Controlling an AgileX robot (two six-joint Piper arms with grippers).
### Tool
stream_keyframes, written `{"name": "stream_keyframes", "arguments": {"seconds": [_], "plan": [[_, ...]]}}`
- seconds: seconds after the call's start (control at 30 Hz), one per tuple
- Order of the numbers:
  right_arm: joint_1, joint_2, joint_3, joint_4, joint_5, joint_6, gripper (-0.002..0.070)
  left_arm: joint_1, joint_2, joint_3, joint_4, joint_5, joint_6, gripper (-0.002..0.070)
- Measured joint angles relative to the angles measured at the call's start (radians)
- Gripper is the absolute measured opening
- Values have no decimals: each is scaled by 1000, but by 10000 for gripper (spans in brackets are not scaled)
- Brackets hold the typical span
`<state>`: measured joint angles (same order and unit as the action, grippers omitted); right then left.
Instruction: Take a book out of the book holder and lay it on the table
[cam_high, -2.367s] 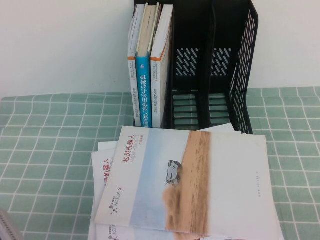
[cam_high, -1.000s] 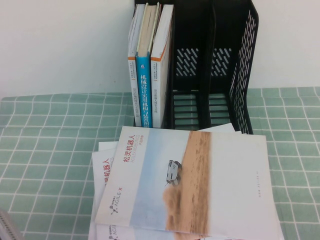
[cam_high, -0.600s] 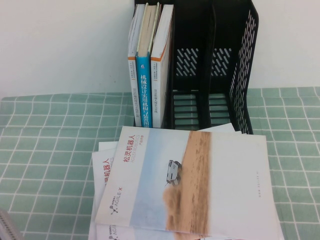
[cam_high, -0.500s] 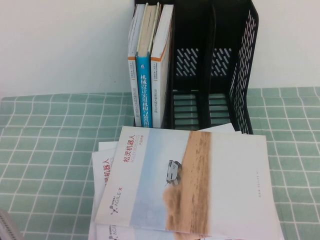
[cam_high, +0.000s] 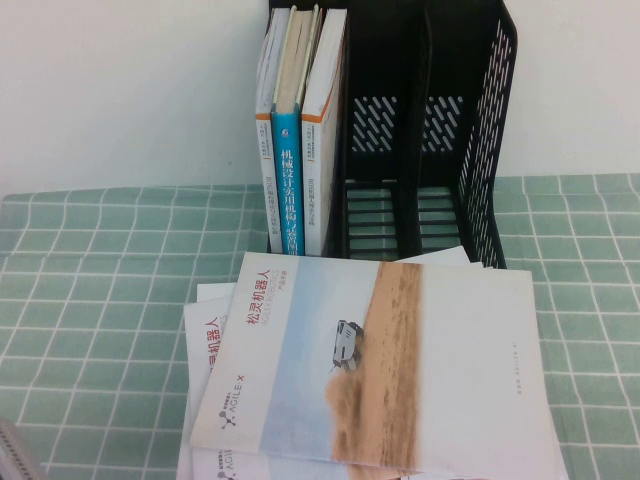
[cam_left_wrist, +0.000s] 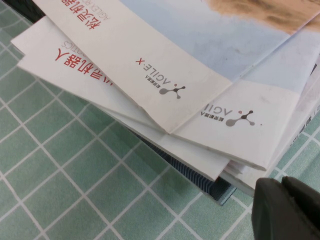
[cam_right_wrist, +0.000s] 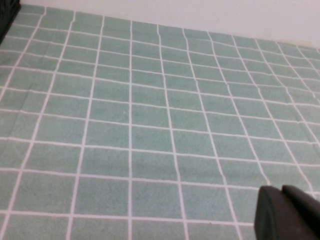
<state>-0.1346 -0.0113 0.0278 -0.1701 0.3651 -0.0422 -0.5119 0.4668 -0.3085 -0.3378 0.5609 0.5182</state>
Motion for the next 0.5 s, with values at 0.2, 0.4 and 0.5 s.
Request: {"name": "stream_keyframes", "arguments": {"seconds": [0.2, 0.4, 0.5], "plan": [[0, 0, 0, 31, -2, 12, -2, 0, 0, 0, 0, 0, 0, -3], [0, 0, 0, 37, -3, 14, -2, 0, 0, 0, 0, 0, 0, -3], [0, 0, 0, 37, -3, 14, -2, 0, 0, 0, 0, 0, 0, -3]]}}
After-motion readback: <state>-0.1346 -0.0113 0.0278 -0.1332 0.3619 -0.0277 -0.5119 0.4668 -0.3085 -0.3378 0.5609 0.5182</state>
